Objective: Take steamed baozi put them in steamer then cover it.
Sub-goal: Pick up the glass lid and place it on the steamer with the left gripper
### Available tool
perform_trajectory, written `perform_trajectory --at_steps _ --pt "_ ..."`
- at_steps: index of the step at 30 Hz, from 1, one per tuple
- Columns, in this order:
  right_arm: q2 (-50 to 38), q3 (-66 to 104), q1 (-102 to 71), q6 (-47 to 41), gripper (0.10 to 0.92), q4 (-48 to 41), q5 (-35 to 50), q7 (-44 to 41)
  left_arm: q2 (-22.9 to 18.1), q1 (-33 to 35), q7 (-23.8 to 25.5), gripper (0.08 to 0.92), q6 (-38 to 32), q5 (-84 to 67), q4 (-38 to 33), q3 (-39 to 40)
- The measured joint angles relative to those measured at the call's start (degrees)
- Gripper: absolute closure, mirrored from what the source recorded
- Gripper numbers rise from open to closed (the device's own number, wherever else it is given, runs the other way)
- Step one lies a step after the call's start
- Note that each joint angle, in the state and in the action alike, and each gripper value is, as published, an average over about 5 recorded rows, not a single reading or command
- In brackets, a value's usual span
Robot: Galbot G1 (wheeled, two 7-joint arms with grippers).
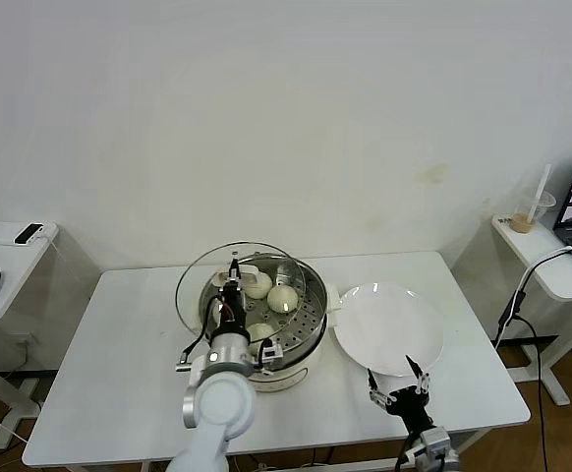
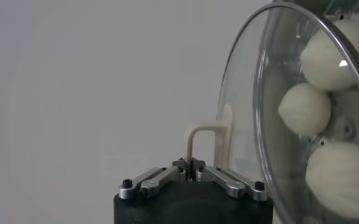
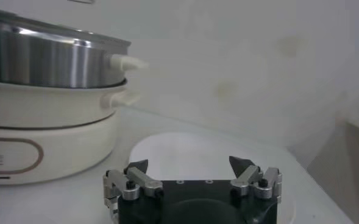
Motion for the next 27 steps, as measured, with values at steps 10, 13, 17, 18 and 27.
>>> perform_trajectory --at_steps 10,13,17,18,27 --pt "0.2 -0.4 0.0 0.0 0.203 -0.4 -0.4 0.0 -1.9 -0.8 0.2 0.877 0.2 1.7 2.8 2.0" --pt "0.2 -0.5 0.1 0.0 0.203 -0.4 -0.4 0.0 -2.1 -0.8 0.2 0.877 0.2 2.0 3.4 2.4" --pt "0.3 -0.7 0.1 0.0 0.203 -0.4 -0.5 0.0 -2.4 -0.6 0.2 0.877 0.1 2.4 3.9 2.6" --pt "0.3 -0.7 0.1 0.0 0.203 -0.5 -0.5 0.0 -2.4 -0.6 0.2 0.877 0.1 2.5 4.0 2.6" --pt "0.3 -0.9 0.0 0.1 0.203 -0.7 -0.7 0.0 -2.8 -0.3 0.1 0.877 0.0 2.8 4.6 3.0"
